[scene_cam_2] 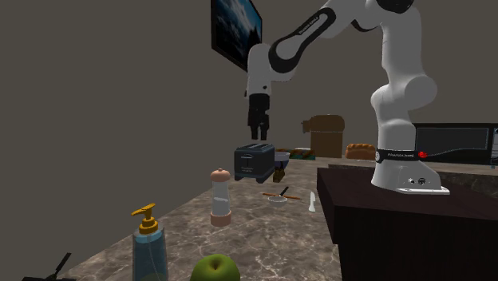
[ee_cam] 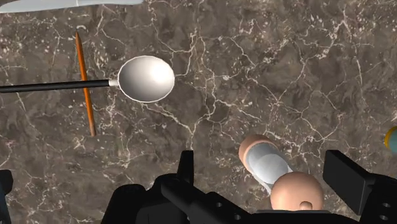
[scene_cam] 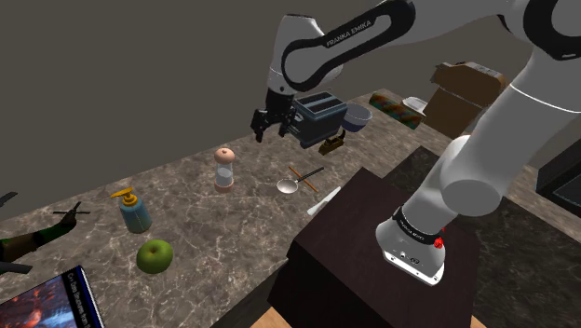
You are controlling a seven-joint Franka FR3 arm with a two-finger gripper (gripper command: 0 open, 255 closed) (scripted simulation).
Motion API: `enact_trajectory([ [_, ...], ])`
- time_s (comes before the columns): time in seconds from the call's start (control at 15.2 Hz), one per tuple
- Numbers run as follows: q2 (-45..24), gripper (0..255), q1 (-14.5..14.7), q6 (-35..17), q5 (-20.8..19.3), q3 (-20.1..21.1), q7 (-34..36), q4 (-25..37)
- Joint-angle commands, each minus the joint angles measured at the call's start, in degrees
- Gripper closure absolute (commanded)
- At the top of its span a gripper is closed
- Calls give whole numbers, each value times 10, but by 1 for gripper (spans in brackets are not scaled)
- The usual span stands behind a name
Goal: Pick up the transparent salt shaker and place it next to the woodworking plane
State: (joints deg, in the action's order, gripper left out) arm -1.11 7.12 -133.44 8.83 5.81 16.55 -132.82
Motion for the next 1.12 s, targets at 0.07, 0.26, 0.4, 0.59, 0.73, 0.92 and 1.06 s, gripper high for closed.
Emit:
enact_trajectory([
  [0.07,-61,0,9,-33,3,8,16,39],
  [0.26,-125,0,15,-60,3,11,28,87],
  [0.4,-167,0,20,-74,3,13,35,123],
  [0.59,-231,0,29,-90,1,13,47,182],
  [0.73,-257,0,32,-99,0,13,50,203],
  [0.92,-276,0,35,-115,0,13,51,206],
  [1.06,-289,0,37,-125,-1,13,51,209],
])
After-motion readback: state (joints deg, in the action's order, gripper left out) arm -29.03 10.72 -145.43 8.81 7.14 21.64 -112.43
